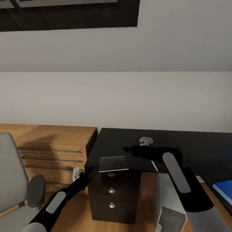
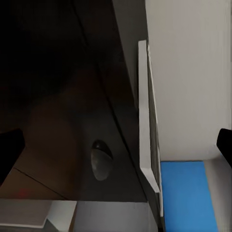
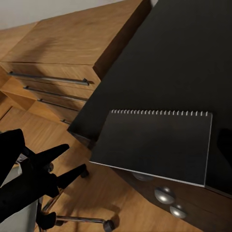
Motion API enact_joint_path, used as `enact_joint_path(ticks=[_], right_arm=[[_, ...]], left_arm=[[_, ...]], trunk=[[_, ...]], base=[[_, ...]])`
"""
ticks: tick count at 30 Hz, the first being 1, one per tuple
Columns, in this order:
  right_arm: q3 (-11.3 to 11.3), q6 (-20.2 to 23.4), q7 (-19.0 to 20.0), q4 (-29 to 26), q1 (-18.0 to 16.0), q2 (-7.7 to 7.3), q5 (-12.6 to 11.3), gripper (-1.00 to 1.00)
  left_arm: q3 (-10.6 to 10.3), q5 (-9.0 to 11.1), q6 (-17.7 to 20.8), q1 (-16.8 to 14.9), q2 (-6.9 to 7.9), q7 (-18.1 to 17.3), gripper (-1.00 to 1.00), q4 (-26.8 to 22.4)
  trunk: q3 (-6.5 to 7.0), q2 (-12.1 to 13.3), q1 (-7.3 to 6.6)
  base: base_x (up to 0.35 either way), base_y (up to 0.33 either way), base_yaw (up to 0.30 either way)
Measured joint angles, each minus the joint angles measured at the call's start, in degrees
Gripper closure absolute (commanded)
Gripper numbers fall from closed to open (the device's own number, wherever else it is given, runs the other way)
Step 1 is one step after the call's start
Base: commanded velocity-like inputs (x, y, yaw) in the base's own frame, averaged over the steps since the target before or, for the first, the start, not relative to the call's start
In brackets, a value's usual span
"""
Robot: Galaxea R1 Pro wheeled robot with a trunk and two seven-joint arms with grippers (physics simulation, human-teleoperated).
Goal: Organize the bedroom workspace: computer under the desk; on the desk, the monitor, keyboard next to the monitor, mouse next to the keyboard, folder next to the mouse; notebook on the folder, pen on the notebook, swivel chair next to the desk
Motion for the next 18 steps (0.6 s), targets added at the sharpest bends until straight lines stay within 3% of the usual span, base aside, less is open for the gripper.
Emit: enact_joint_path(ticks=[5, 11, 18], right_arm=[[0.0, 0.0, -0.1, 0.0, 0.0, 0.22, 0.1, -1.0], [0.0, 0.0, -0.3, 0.0, -0.1, 0.38, 0.2, -1.0], [0.0, 0.0, -0.2, 0.0, -0.1, 0.4, 0.3, -1.0]], left_arm=[[0.0, 1.2, 0.0, 0.0, -0.07, -0.1, -1.0, -0.1], [0.0, 1.4, 0.0, 0.0, -0.17, 0.0, -1.0, 0.0], [0.0, 1.4, -0.1, 0.2, -0.73, 0.5, -1.0, 1.0]], trunk=[[0.0, 0.0, 0.0], [-0.71, -1.6, 0.87], [-0.72, -1.6, 0.88]], base=[[0.0, 0.0, 0.0], [0.0, 0.0, 0.0], [0.0, 0.0, 0.0]])
